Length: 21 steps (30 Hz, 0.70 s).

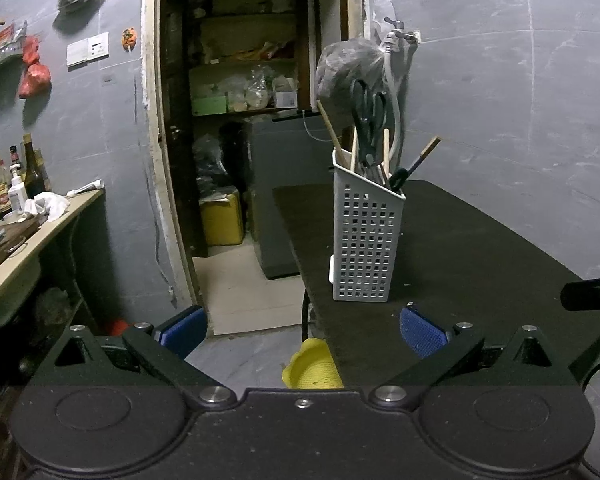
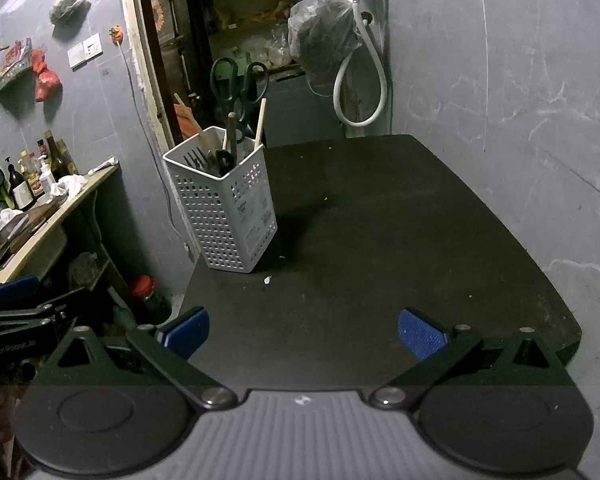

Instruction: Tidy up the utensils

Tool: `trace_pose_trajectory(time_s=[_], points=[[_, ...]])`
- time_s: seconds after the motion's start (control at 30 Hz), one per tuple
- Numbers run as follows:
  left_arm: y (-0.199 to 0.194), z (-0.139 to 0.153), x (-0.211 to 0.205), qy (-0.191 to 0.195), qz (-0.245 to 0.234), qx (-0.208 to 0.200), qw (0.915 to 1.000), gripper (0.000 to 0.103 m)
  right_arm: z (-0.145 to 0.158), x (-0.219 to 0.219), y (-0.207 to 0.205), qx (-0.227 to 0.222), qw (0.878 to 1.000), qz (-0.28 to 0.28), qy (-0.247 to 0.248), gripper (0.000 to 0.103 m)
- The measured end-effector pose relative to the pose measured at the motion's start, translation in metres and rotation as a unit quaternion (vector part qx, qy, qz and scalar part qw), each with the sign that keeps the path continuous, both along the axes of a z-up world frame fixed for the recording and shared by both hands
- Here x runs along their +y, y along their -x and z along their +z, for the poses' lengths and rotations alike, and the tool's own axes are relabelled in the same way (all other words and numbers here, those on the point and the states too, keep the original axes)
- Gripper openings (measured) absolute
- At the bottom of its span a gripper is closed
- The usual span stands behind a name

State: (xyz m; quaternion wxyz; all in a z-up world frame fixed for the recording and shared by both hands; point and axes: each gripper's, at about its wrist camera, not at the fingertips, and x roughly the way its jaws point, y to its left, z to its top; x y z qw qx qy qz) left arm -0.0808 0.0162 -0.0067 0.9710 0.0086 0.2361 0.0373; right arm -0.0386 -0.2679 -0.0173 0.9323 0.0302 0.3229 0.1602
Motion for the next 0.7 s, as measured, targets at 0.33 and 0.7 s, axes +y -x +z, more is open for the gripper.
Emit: trace_pose_trajectory(time_s=[0.33, 0.7], points=[[0.0038, 0.0009, -0.0054, -0.003, -0.020, -0.008, 0.9998, 0.102, 0.0007, -0.0010, -0.0006, -0.001, 1.000, 0.002, 0.002, 0.103], [0.0040, 0.0008, -0.0065, -0.004, -0.021, -0.007, 0.9997, 0.102, 0.0009, -0.0009, -0.0010, 0.000, 1.000, 0.005, 0.004, 0.103]])
